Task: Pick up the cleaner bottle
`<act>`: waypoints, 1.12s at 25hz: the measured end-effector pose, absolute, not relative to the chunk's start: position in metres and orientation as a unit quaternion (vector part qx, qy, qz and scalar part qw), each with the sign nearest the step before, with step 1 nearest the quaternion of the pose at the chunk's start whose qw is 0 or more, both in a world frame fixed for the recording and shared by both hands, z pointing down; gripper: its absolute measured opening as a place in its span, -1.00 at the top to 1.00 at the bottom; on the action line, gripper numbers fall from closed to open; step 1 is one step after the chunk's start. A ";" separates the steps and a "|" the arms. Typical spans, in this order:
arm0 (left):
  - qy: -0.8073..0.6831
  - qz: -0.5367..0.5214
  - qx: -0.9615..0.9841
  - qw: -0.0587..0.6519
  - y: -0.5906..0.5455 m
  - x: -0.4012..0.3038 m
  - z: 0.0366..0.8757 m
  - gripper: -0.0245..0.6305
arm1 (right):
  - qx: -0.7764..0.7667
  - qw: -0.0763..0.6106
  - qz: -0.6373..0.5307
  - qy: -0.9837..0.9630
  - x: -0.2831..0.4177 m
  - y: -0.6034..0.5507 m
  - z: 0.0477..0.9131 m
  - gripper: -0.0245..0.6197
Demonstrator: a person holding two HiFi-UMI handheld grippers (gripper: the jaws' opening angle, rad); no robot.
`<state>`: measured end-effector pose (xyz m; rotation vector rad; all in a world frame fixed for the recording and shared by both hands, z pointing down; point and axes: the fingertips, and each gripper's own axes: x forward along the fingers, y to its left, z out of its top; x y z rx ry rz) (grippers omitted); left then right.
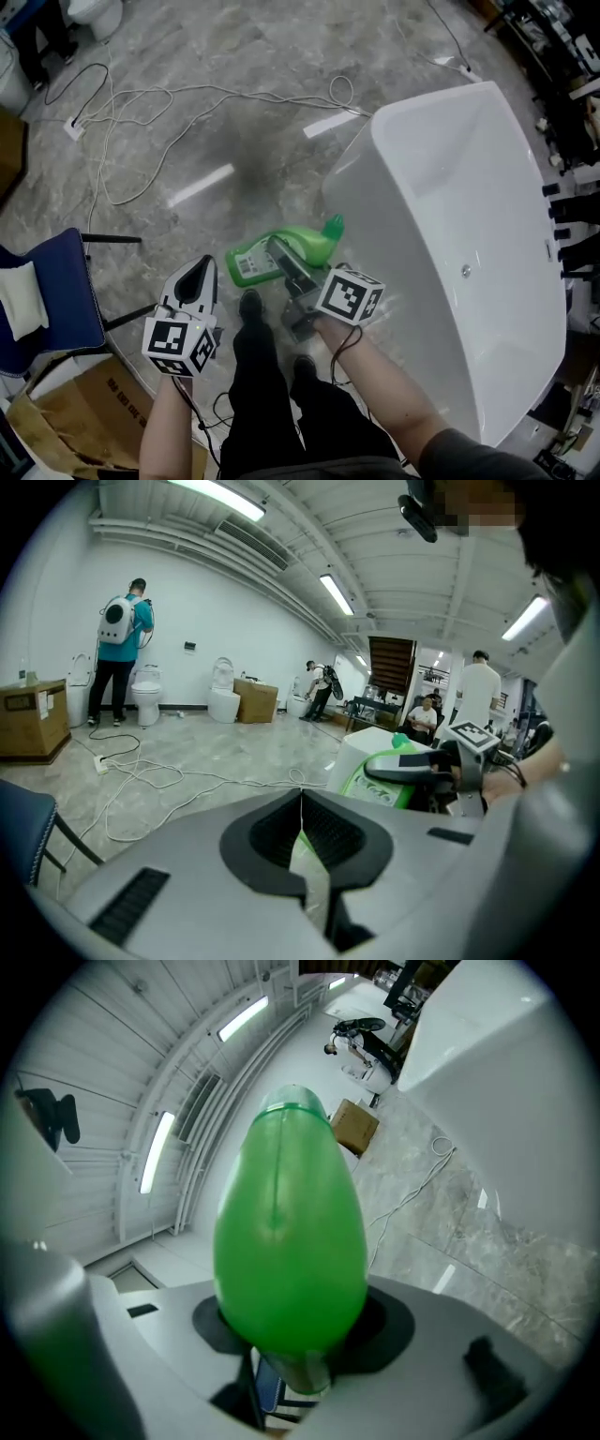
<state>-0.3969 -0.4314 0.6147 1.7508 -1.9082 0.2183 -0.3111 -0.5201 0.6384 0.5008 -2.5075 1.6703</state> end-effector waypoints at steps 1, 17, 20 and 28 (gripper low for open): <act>-0.710 0.078 0.648 0.266 -0.426 -0.391 0.602 0.88 | 0.164 0.037 0.543 -0.823 -0.306 -0.518 0.623 0.32; -0.741 0.035 0.616 0.265 -0.332 -0.284 0.500 0.88 | 0.169 0.004 0.529 -0.832 -0.200 -0.467 0.485 0.32; -0.740 0.033 0.617 0.267 -0.327 -0.276 0.493 0.88 | 0.167 -0.002 0.527 -0.833 -0.191 -0.458 0.476 0.32; -0.741 0.012 0.626 0.243 -0.288 -0.257 0.460 0.88 | 0.168 -0.016 0.518 -0.839 -0.167 -0.408 0.447 0.32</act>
